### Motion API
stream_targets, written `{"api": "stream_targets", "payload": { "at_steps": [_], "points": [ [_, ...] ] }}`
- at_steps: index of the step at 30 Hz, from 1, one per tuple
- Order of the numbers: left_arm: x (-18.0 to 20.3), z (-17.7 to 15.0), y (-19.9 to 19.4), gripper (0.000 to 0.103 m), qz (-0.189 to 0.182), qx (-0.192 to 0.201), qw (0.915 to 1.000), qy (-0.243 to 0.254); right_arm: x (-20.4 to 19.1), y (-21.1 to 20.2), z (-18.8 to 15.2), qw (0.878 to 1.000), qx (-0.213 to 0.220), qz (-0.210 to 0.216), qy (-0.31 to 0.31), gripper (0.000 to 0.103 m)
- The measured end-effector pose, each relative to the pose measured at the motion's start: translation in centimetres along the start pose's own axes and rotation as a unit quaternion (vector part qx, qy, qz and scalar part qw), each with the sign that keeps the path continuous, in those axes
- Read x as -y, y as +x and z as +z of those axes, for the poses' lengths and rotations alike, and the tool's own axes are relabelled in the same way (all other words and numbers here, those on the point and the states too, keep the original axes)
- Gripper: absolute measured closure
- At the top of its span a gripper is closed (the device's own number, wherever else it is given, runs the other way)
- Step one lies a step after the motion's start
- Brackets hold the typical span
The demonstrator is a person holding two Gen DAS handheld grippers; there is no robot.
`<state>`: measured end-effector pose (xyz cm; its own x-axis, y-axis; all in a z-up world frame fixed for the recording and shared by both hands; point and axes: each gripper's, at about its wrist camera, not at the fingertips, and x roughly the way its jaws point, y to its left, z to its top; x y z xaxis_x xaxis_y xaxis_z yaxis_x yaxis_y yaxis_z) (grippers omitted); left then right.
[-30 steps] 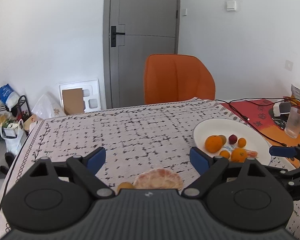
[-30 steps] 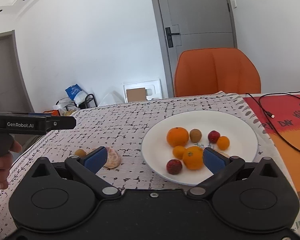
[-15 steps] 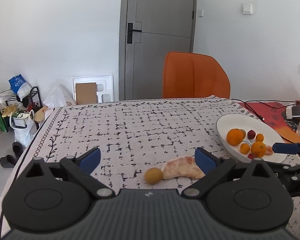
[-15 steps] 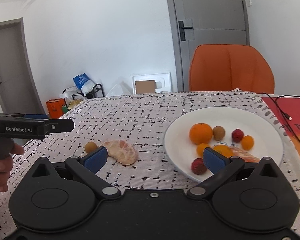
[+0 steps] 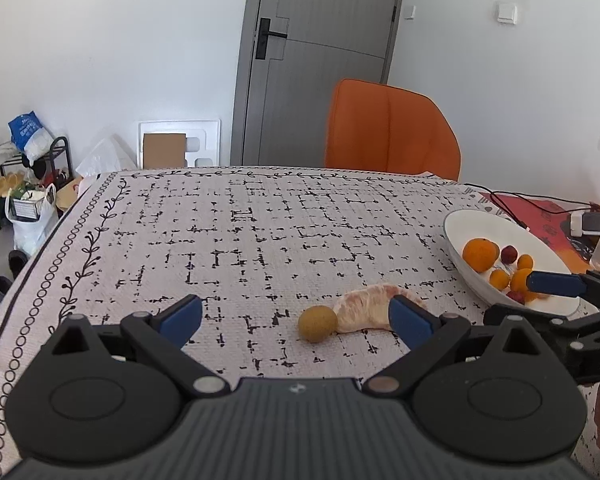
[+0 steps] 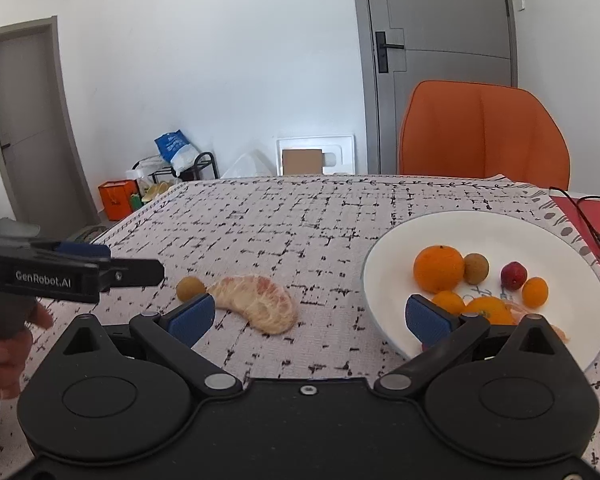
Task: Organize fruits
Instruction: 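Withdraw both open tools toward the pomelo segment and yellow fruit, then grasp the small yellow round fruit with the left tool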
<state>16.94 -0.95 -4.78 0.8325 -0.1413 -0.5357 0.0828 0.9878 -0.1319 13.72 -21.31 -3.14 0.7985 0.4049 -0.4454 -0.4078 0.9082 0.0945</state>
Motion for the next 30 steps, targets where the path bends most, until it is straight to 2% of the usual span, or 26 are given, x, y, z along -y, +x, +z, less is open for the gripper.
{"api": "stream_targets", "payload": {
  "at_steps": [3,5,10,17,20,23,24,26,30],
  "points": [
    [-0.2,0.0,0.7,0.008,-0.003,-0.006,1.0000,-0.007,0.0,0.4,0.3,1.000,-0.001,0.011,0.004,0.001],
    [-0.1,0.0,1.1,0.012,-0.006,-0.009,0.9999,-0.005,-0.1,0.7,0.4,1.000,-0.005,0.010,-0.003,0.007],
    [0.2,-0.1,2.1,0.034,-0.018,-0.021,0.9996,-0.003,-0.5,1.6,0.5,1.000,-0.016,0.018,-0.008,0.020],
    [0.6,-0.1,3.3,0.051,-0.026,-0.030,0.9992,0.000,-1.0,2.6,0.5,0.999,-0.028,0.027,-0.016,0.034],
    [0.6,-0.1,3.8,0.057,-0.028,-0.035,0.9990,-0.001,-1.2,2.9,0.5,0.999,-0.032,0.029,-0.016,0.036],
    [0.7,-0.4,4.5,0.070,-0.032,-0.042,0.9986,0.000,-1.3,3.1,0.4,0.999,-0.035,0.030,-0.016,0.037],
    [0.7,-0.6,4.8,0.077,-0.034,-0.048,0.9983,0.001,-1.5,3.2,0.4,0.999,-0.036,0.029,-0.018,0.037],
    [0.5,-0.8,4.7,0.077,-0.039,-0.043,0.9983,-0.005,-1.6,3.5,0.4,0.999,-0.039,0.025,-0.023,0.037],
    [0.1,-0.6,4.3,0.077,-0.026,-0.040,0.9988,-0.006,-1.8,4.0,0.5,0.998,-0.045,0.017,-0.029,0.037]
  ]
}}
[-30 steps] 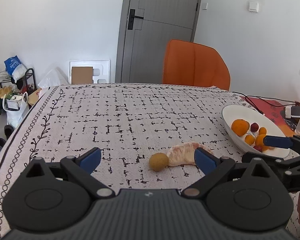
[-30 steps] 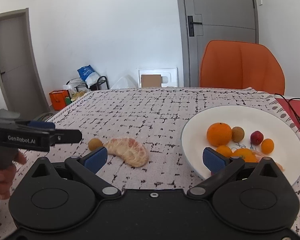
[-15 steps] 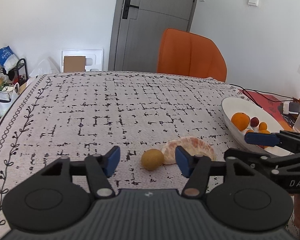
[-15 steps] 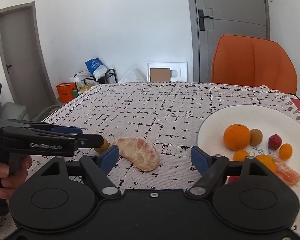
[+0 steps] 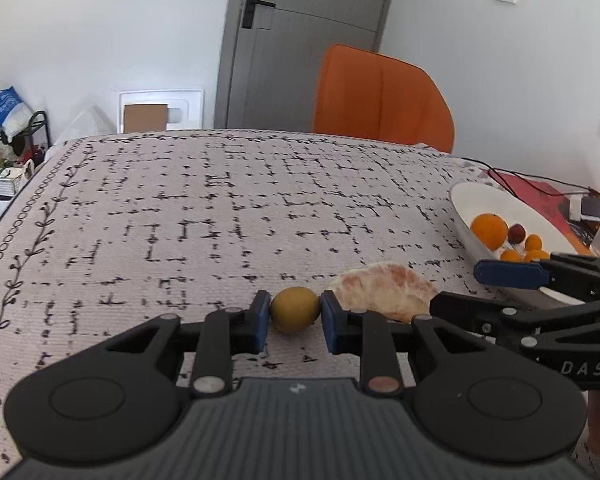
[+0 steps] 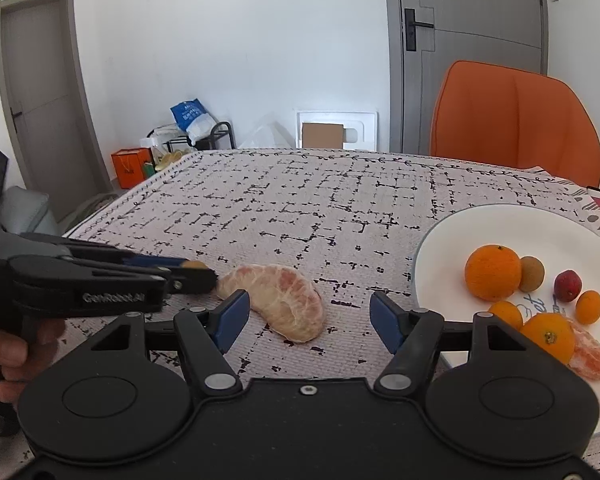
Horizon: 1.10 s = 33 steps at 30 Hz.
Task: Organize fruits
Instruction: 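Grasp the small yellow round fruit with the left tool, then grasp the pink pomelo segment with the right tool while the left tool holds the yellow fruit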
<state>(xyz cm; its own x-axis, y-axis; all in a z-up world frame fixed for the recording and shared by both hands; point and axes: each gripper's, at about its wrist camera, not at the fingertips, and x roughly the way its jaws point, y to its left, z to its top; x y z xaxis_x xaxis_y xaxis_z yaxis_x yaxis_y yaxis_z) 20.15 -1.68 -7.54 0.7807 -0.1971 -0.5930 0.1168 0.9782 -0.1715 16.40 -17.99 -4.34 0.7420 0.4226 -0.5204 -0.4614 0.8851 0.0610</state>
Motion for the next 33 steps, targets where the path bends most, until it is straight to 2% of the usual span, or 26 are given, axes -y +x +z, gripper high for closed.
{"api": "stream_targets", "payload": {
  "at_steps": [19,26,29,33],
  "points": [
    [-1.9,-0.2,-3.0,0.077,0.027,0.016,0.9994,-0.012,-0.8,2.0,0.2,1.000,-0.012,0.017,-0.015,0.037],
    [-2.2,-0.4,-3.7,0.077,0.032,0.016,0.9992,-0.020,-1.1,1.4,-0.2,0.999,-0.024,0.043,-0.010,0.056],
    [-2.2,-0.4,-3.9,0.077,0.037,0.015,0.9990,-0.018,-1.2,0.8,-0.4,0.998,-0.028,0.058,-0.007,0.058],
    [-2.2,-0.5,-4.2,0.077,0.039,0.017,0.9990,-0.017,-1.6,0.7,-0.3,0.998,-0.022,0.054,-0.013,0.057]
  ]
}}
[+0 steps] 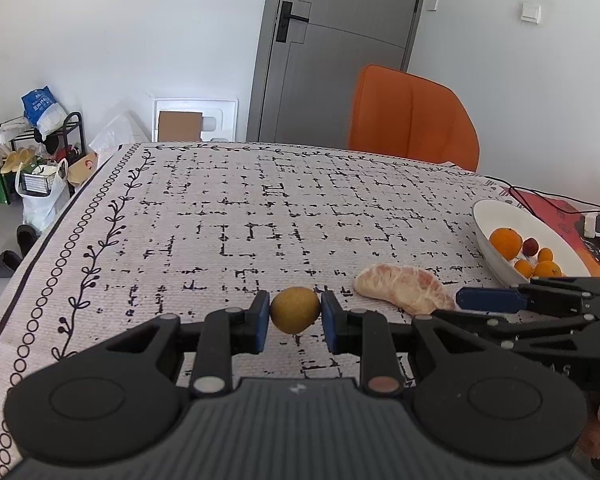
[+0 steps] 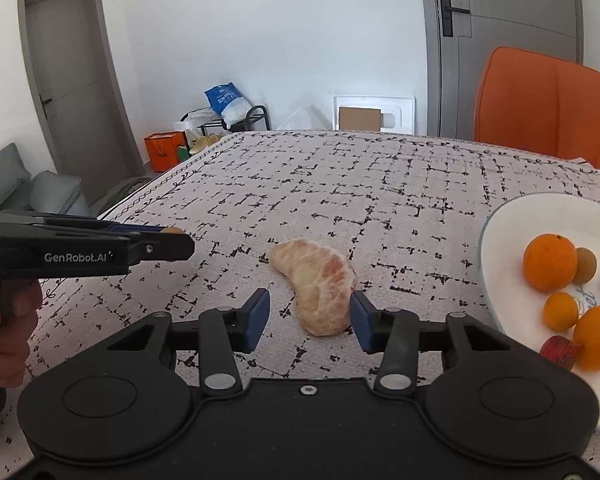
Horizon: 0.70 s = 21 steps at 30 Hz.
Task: Organize fruits
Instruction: 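Grasp the pink pomelo segment with the right tool while the left tool holds the yellow fruit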
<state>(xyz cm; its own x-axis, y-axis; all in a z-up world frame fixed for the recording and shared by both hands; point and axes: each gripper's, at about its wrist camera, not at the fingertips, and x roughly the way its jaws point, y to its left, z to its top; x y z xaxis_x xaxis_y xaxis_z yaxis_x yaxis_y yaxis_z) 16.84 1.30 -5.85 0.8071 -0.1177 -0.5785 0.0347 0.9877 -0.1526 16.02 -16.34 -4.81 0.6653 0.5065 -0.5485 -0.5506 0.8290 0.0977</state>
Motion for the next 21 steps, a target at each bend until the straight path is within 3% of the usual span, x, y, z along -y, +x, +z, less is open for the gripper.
{"api": "stream_targets", "payload": {
  "at_steps": [3,7,21],
  "points": [
    [-0.3,-0.1,-0.1,0.077,0.000,-0.001,1.0000,-0.002,0.1,0.4,0.3,1.000,0.000,-0.007,0.002,0.056],
    [-0.7,-0.1,0.0,0.077,0.002,-0.002,1.0000,-0.003,-0.2,1.0,0.7,1.000,0.000,-0.013,-0.007,0.042],
    [-1.9,-0.3,0.4,0.077,0.009,-0.006,0.9999,-0.010,-1.4,4.2,1.2,0.998,-0.020,-0.026,-0.048,0.042]
  ]
}}
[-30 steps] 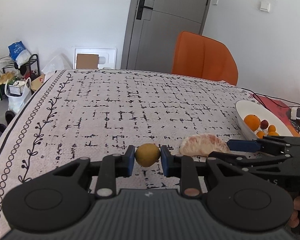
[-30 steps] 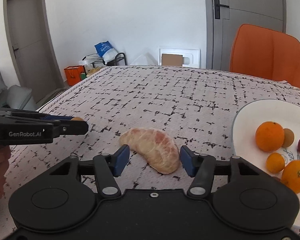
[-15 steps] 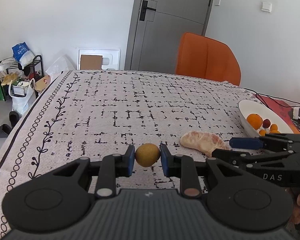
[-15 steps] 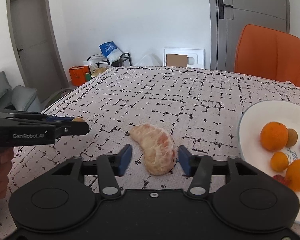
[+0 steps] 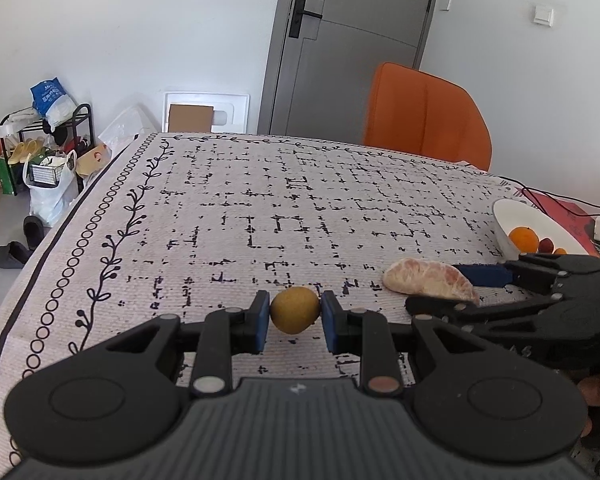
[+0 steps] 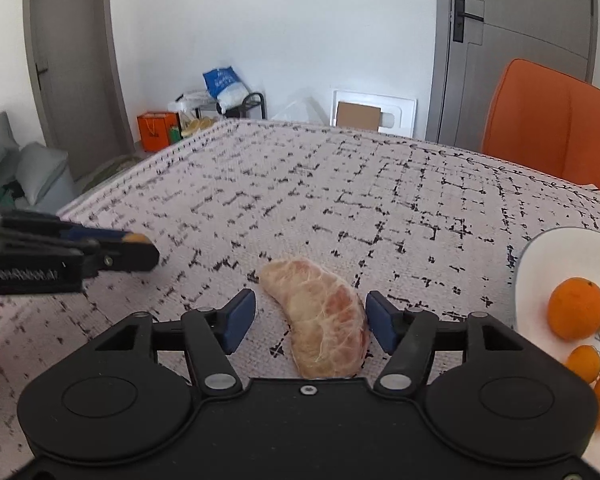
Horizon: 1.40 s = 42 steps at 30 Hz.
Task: Organize fruits
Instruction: 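Grasp the pink pomelo segment with the right tool while the left tool holds the yellow fruit, then carry the yellow fruit and pomelo segment over the plate and open both tools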
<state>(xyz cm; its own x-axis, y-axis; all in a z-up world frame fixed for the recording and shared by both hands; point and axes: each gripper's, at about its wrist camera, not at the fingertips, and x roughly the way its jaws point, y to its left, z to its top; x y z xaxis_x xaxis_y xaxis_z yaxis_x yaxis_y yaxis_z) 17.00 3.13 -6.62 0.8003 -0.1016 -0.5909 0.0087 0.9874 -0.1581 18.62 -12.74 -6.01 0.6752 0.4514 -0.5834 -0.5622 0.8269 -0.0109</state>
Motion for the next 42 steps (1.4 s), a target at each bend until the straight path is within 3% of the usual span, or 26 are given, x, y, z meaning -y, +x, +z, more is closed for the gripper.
{"api": "stream_targets", "payload": {
  "at_steps": [1,2,4,15,23,42],
  "points": [
    [0.0,0.0,0.0,0.077,0.000,0.000,1.0000,0.000,-0.2,0.2,-0.1,1.000,-0.005,-0.004,-0.006,0.045],
    [0.0,0.1,0.0,0.077,0.000,0.001,1.0000,0.000,-0.3,0.1,-0.3,1.000,-0.001,-0.007,-0.013,0.058],
    [0.3,0.2,-0.1,0.077,0.000,0.002,1.0000,0.002,-0.3,-0.3,-0.3,1.000,-0.001,0.000,-0.016,0.065],
    [3.6,1.1,-0.7,0.077,-0.018,0.017,0.9993,0.029,1.6,-4.4,-0.4,0.999,0.039,-0.002,0.016,0.066],
    [7.4,2.0,-0.5,0.077,-0.039,0.026,0.9972,0.057,4.8,-7.6,-1.0,0.996,0.067,-0.035,0.044,0.066],
    [15.2,2.6,0.8,0.077,-0.081,0.026,0.9894,0.118,10.4,-11.4,-3.8,0.986,0.087,-0.110,0.086,0.066]
  ]
}}
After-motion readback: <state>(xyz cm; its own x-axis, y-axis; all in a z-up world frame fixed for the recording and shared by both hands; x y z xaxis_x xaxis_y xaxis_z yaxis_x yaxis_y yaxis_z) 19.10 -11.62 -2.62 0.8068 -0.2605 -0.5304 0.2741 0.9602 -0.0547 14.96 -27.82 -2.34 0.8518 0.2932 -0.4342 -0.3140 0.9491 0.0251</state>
